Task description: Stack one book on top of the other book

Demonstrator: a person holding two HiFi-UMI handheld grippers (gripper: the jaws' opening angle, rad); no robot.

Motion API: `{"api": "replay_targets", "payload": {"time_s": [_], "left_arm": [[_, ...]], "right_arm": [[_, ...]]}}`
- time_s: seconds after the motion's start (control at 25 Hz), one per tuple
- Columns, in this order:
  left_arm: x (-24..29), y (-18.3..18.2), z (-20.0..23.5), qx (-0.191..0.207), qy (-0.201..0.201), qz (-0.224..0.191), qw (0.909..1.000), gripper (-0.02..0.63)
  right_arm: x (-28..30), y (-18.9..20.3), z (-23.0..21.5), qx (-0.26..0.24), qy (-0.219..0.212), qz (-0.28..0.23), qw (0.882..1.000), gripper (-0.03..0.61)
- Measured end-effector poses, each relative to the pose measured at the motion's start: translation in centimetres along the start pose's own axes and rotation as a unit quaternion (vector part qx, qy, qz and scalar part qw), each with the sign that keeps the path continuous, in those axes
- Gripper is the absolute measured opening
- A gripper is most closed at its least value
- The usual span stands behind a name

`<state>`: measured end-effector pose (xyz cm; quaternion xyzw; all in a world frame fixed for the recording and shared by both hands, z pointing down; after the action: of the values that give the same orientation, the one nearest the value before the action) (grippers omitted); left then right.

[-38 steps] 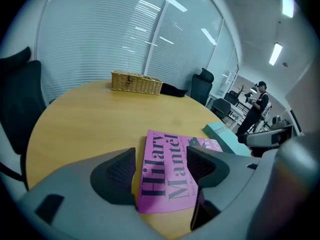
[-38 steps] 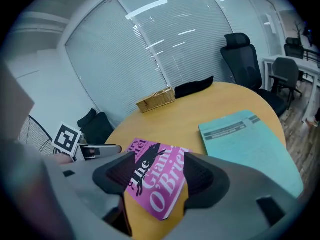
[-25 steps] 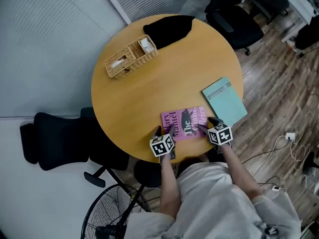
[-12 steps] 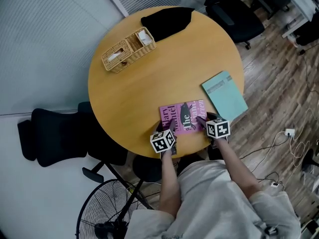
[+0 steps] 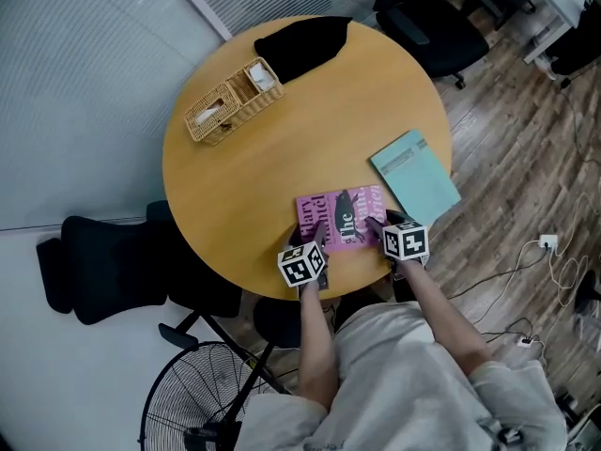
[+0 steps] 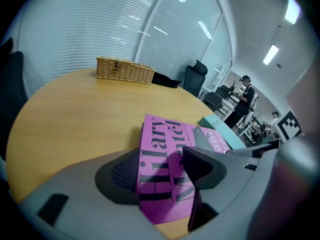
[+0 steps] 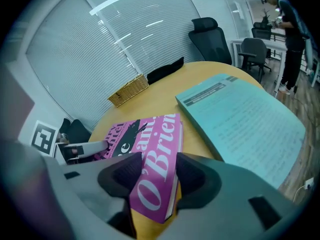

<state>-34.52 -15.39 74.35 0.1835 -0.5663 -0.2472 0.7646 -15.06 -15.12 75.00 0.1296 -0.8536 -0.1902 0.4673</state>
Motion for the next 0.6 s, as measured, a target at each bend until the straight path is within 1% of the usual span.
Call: {"api": "replay_targets", "payload": {"time_s": [0.28, 0.48, 0.6], "left_arm": [[0.1, -3.0, -2.7, 0.061, 0.024, -0.007, 0.9978, 0.284], [-0.1, -5.6, -4.6, 0.106, 0.042, -0.016, 0.9934, 0.284], [0.1, -6.7, -6.2, 0.133, 0.059, -0.019, 0.9892, 0.284]], "right_arm": [[-2.2, -1.0, -0.8, 0.037, 0.004, -0.035, 0.999, 0.215], [-3.9, -2.0, -1.0, 0.064, -0.002, -0.068, 0.996, 0.197], [-5.1, -2.4, -1.6, 0.079, 0.0, -0.087, 0.993, 0.195]]}}
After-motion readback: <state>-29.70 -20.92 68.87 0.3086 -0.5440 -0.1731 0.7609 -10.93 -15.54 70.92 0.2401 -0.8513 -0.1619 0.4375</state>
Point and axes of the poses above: the fingertips, and each gripper's own axes: x forward along the fingers, z to its left, y out of its underside, the point moved 1 cm from there along -x, backward along the fingers, and after that the axes turned 3 degrees about -y, right-handed, at the moved point
